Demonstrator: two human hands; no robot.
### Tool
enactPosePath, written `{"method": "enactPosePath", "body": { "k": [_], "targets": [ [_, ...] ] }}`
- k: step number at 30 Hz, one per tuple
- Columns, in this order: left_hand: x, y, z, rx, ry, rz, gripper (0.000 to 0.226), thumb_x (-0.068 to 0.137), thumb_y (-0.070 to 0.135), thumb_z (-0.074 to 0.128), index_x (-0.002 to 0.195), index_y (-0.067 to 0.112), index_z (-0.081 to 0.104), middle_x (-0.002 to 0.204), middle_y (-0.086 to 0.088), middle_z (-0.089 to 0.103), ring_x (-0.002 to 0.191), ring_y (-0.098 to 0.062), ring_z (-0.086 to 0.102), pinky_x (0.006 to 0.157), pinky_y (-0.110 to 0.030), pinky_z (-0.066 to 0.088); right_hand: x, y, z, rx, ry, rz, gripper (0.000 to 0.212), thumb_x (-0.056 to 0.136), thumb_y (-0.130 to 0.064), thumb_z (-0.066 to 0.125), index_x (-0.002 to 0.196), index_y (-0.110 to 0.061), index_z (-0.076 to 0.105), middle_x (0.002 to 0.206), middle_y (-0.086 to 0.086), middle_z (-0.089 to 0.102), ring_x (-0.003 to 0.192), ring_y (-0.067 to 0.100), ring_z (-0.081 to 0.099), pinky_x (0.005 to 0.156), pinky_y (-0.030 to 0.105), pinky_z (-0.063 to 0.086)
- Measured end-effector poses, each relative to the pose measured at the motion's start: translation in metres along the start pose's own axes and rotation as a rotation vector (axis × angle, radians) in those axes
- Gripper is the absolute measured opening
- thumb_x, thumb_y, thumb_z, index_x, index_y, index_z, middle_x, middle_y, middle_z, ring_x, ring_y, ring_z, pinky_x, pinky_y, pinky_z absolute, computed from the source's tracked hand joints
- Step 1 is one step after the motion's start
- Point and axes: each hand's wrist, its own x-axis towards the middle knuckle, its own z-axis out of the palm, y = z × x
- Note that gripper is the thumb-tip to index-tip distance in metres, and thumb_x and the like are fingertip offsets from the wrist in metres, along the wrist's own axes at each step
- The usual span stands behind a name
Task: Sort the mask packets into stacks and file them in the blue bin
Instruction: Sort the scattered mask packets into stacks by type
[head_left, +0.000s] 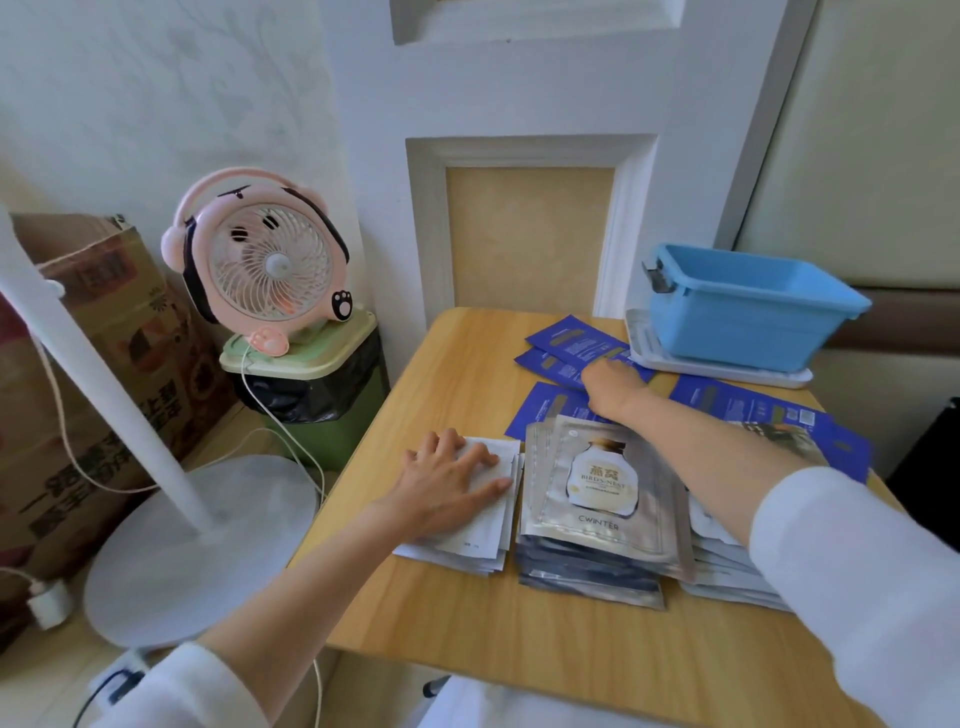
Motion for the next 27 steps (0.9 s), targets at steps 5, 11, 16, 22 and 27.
{"method": "enactPosePath", "body": {
  "k": [5,11,16,22,27],
  "targets": [
    [0.025,-0.012,-0.021,-0.342,0.021,-0.125,0.047,0.093,0.058,0.031,0.126,0.026,0.043,0.126,-0.003,0.053,0.117,-0.022,0.046,0.104,-0.049,0.031,-0.002,0.008,0.003,-0.059,0.133,-0.013,0.022,0.091,-0.005,0.046,0.070,-0.012,0.045,0.092,0.012,0.063,0.093,0.031,0.062,0.065,0.032,0.039],
    [0.051,-0.001,-0.039,-0.779,0.227,-0.180,0.046,0.094,0.047,0.045,0.121,0.011,0.057,0.127,-0.005,0.057,0.108,-0.016,0.052,0.090,-0.027,0.039,-0.017,0.009,-0.056,1.041,0.463,-0.074,0.018,0.092,-0.006,0.050,0.074,-0.010,0.050,0.063,0.004,0.049,0.055,0.016,0.040,0.050,0.020,0.035],
    [0.077,0.029,-0.052,-1.568,0.155,0.011,0.030,0.093,0.033,0.055,0.121,0.023,0.057,0.129,-0.009,0.060,0.111,-0.023,0.061,0.094,-0.038,0.050,-0.022,-0.009,-0.052,1.592,0.195,0.055,0.020,0.095,-0.011,0.052,0.075,-0.016,0.052,0.084,0.001,0.056,0.083,0.018,0.057,0.063,0.033,0.057],
    [0.096,0.005,-0.048,-1.547,0.392,-0.285,0.046,0.085,0.004,0.064,0.125,0.018,0.046,0.108,-0.007,0.065,0.085,-0.022,0.065,0.063,-0.028,0.053,-0.014,0.006,-0.031,1.258,-0.055,0.026,0.004,0.087,-0.008,0.063,0.085,-0.009,0.060,0.099,0.012,0.066,0.089,0.023,0.066,0.075,0.031,0.056],
    [0.121,-0.038,-0.032,-1.082,0.319,-0.278,0.047,0.087,0.014,0.065,0.128,0.015,0.044,0.119,-0.013,0.061,0.096,-0.024,0.062,0.082,-0.034,0.051,-0.006,0.026,-0.020,0.480,-0.238,0.028,0.057,0.075,-0.022,0.079,0.124,-0.010,0.052,0.129,0.006,0.054,0.116,0.021,0.052,0.089,0.026,0.042]
  ]
}}
